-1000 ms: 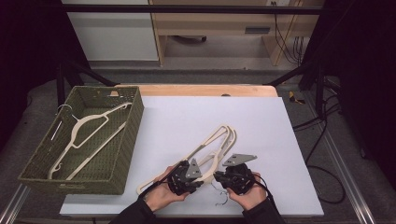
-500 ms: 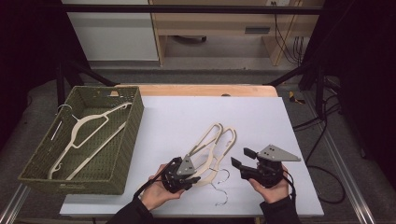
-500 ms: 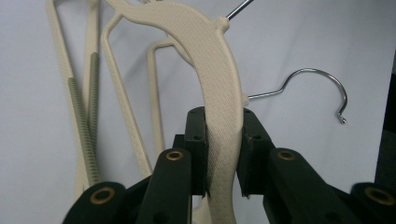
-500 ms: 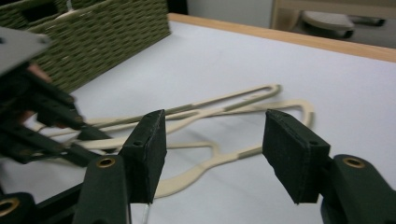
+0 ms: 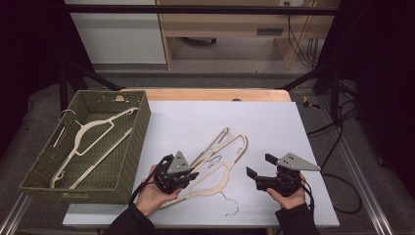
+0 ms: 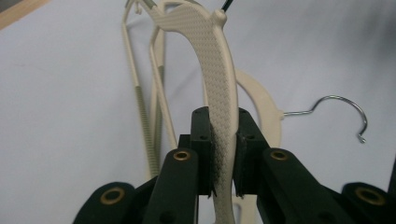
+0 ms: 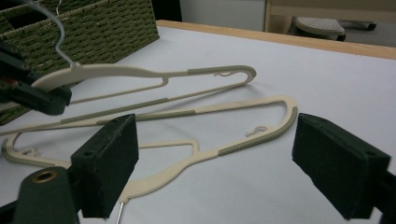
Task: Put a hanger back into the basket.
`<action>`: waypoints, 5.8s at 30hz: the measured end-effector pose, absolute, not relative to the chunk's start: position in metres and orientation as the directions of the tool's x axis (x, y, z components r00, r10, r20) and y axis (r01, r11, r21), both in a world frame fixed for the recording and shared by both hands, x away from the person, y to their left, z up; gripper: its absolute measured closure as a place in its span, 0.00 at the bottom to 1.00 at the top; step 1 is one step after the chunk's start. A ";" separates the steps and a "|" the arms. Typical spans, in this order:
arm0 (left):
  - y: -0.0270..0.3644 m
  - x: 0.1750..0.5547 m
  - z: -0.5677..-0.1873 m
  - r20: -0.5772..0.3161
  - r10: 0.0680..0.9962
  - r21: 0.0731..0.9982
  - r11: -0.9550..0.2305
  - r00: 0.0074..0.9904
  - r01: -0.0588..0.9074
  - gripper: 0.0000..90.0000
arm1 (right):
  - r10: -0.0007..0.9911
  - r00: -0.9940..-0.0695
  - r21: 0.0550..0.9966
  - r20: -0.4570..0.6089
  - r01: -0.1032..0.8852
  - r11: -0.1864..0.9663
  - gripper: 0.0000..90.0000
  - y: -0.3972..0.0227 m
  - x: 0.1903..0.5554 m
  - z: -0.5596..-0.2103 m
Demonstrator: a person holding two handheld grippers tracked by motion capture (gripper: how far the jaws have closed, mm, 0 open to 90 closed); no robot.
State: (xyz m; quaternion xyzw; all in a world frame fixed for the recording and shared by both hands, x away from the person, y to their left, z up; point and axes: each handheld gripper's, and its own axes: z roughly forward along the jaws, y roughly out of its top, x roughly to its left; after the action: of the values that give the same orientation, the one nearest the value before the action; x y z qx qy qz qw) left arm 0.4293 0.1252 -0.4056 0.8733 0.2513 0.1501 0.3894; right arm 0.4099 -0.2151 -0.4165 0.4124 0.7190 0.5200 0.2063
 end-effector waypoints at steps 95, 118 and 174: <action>0.429 0.492 -0.308 0.019 0.837 0.823 -0.324 0.547 0.467 0.96 | 0.808 -0.582 0.912 0.094 0.377 0.165 0.09 -0.219 0.412 -0.422; 0.421 0.503 -0.371 -0.136 0.863 0.746 -0.234 0.487 0.623 0.95 | 0.810 -0.579 0.910 0.094 0.379 0.165 0.09 -0.217 0.413 -0.423; 0.416 0.475 -0.356 -0.088 0.946 0.800 -0.119 0.313 0.587 0.45 | 0.803 -0.587 0.907 0.098 0.385 0.171 0.08 -0.211 0.413 -0.424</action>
State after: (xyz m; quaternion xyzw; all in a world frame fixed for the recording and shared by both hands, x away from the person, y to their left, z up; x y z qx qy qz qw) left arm 0.4748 0.4159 -0.3557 0.7115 0.5387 0.2313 0.3874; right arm 0.4129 -0.2111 -0.4243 0.4036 0.7362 0.5018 0.2083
